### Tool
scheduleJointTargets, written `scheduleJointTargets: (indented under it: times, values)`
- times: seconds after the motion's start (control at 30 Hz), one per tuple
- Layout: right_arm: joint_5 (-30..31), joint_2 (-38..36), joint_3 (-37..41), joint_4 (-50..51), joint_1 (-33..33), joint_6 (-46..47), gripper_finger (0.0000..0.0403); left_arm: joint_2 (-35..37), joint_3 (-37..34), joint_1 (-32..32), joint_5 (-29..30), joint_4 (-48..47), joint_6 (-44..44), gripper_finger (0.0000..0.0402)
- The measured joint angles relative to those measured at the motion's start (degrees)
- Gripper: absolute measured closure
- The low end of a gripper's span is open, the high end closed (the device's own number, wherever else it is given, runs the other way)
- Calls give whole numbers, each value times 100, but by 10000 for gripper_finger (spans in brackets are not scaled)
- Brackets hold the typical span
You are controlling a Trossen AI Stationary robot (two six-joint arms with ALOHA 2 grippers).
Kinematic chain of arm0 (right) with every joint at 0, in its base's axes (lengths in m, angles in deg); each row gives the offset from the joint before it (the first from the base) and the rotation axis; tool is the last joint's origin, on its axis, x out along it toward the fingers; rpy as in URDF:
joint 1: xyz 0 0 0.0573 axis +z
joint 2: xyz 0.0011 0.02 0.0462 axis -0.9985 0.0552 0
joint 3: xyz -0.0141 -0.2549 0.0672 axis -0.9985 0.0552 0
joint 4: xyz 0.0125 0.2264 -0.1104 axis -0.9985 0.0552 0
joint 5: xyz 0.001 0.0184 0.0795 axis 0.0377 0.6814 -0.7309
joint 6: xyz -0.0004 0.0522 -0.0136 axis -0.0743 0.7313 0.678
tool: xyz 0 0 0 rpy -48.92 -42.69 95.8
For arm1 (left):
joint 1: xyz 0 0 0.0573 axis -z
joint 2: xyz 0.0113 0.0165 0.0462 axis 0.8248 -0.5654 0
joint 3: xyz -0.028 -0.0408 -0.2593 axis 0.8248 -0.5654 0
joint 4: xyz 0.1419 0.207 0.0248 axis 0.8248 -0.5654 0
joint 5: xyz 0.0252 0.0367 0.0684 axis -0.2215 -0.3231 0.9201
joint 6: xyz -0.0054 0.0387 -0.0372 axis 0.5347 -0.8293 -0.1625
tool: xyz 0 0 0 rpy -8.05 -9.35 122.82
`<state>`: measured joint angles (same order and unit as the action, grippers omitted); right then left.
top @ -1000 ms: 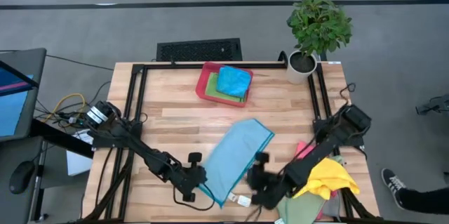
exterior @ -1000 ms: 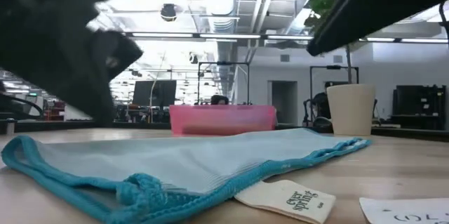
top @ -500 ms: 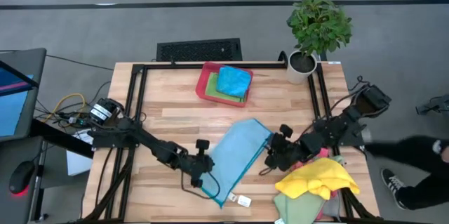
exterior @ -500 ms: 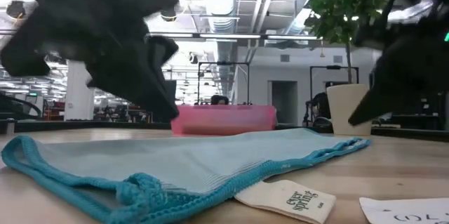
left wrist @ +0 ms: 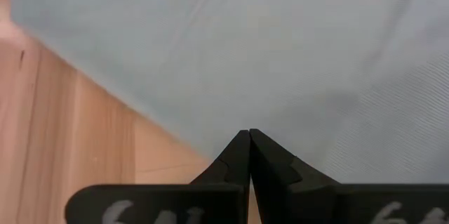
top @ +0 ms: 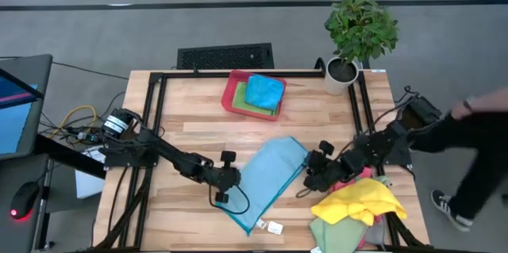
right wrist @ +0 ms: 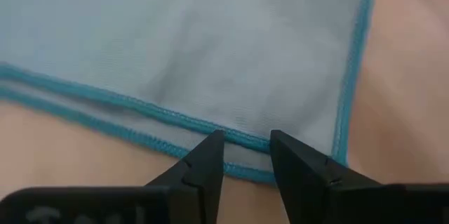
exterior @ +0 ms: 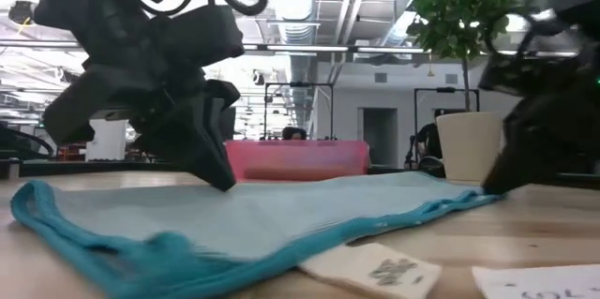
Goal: Fold microfiber towels
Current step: Fold the light blue microfiber cloth
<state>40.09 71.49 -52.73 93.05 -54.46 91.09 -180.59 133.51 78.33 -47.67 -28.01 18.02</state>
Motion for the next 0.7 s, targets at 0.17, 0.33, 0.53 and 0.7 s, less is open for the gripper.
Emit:
scheduleJointTargets:
  times: [0.17, 0.33, 0.53, 0.7]
  values:
    - [259, -591, -12, -133, 60, -64, 266, 0, 0, 2, 38, 9, -83, 401]
    - [315, -557, -15, -1715, 62, -1050, 270, 0, 0, 0, -18, -39, -301, 401]
    - [-421, 420, -389, -3594, -8, -2319, 271, 231, 0, 127, -229, -136, -332, 401]
    - [-1188, 1428, -1464, -3499, -44, -2925, 271, 700, 2, 431, -264, -528, 9, 401]
